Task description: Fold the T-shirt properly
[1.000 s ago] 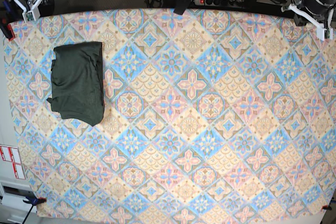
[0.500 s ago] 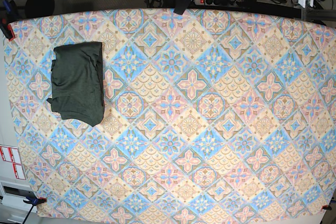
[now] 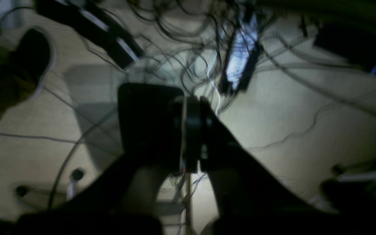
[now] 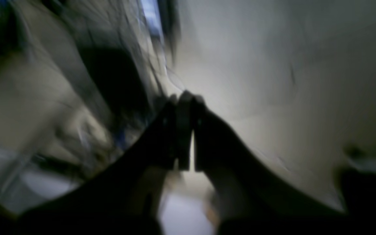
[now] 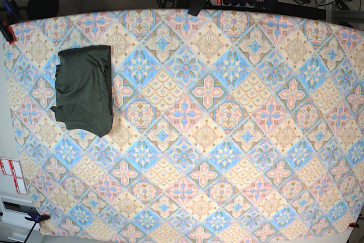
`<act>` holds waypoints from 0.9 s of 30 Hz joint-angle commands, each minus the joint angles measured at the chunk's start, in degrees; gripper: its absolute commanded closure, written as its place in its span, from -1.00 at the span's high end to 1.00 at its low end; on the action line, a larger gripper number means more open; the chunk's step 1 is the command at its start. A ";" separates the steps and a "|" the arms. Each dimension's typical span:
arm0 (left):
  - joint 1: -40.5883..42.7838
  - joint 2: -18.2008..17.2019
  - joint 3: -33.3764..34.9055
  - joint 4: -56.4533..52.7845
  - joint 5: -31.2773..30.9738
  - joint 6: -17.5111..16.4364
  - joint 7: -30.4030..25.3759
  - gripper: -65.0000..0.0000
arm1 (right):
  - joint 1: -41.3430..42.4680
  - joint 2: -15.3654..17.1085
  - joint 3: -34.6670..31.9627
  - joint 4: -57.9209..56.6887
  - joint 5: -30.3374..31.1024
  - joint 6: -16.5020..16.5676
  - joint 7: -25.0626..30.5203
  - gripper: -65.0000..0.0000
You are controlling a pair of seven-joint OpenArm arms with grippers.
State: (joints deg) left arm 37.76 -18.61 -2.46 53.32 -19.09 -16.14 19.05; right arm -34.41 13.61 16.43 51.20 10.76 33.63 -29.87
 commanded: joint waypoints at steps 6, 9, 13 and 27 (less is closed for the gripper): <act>-9.14 1.51 7.51 -16.00 4.02 0.27 -8.63 -1.00 | 4.22 0.94 0.23 -14.85 -0.52 0.18 8.55 -0.98; -13.19 3.97 10.85 -22.33 6.48 2.03 -12.32 -1.00 | 6.33 0.94 -0.12 -20.04 -0.61 0.18 12.77 -0.98; -17.49 5.91 15.51 -29.01 9.11 6.43 -16.72 -1.00 | 8.79 0.94 -6.10 -25.84 -0.52 0.09 18.39 -0.98; -23.74 10.22 26.24 -33.76 9.03 12.93 -19.18 -1.00 | 16.96 -7.58 -9.79 -36.74 -0.35 -10.02 28.24 -0.97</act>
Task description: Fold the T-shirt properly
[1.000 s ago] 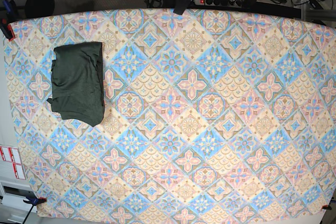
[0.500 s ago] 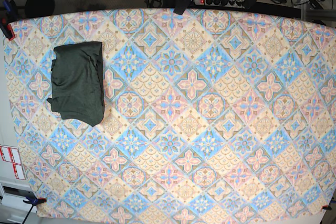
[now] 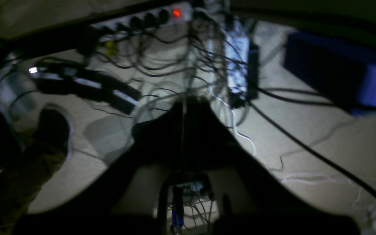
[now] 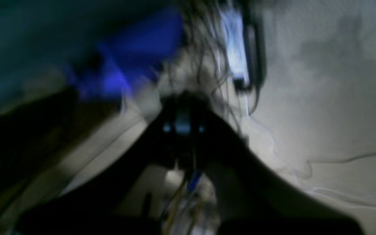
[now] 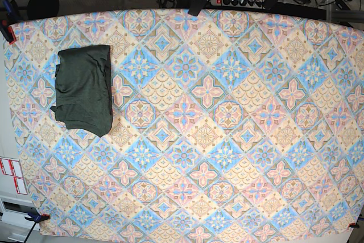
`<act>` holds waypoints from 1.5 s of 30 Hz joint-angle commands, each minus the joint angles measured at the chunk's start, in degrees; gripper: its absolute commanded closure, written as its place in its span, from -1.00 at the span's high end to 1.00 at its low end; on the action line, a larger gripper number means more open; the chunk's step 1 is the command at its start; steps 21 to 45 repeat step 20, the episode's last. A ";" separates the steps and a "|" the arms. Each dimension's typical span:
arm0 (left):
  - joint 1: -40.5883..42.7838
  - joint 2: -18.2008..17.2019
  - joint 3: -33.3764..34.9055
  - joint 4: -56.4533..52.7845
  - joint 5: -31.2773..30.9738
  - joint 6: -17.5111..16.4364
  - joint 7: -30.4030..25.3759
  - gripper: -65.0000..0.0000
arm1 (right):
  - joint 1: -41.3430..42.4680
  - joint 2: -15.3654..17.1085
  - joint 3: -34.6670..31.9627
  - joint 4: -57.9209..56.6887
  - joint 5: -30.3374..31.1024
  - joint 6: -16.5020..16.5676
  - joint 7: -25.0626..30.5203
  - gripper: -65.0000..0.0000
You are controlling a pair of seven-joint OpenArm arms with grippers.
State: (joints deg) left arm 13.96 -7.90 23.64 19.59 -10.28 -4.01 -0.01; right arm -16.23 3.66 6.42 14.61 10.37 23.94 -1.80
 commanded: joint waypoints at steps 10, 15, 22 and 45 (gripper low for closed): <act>-1.60 0.65 0.85 0.23 -0.13 2.30 -0.12 -1.00 | 2.47 -3.88 0.31 -0.15 0.31 -5.61 1.06 -0.97; -2.57 0.74 0.85 0.23 -0.22 2.30 -0.12 -1.00 | 5.20 -5.11 2.86 -0.15 0.13 -5.70 1.06 -0.97; -3.19 1.09 0.85 0.23 -0.22 2.30 -0.12 -1.00 | 6.34 -5.81 4.18 -0.15 0.05 -5.70 1.06 -0.97; -3.19 1.09 0.85 0.23 -0.22 2.30 -0.12 -1.00 | 6.34 -5.81 4.18 -0.15 0.05 -5.70 1.06 -0.97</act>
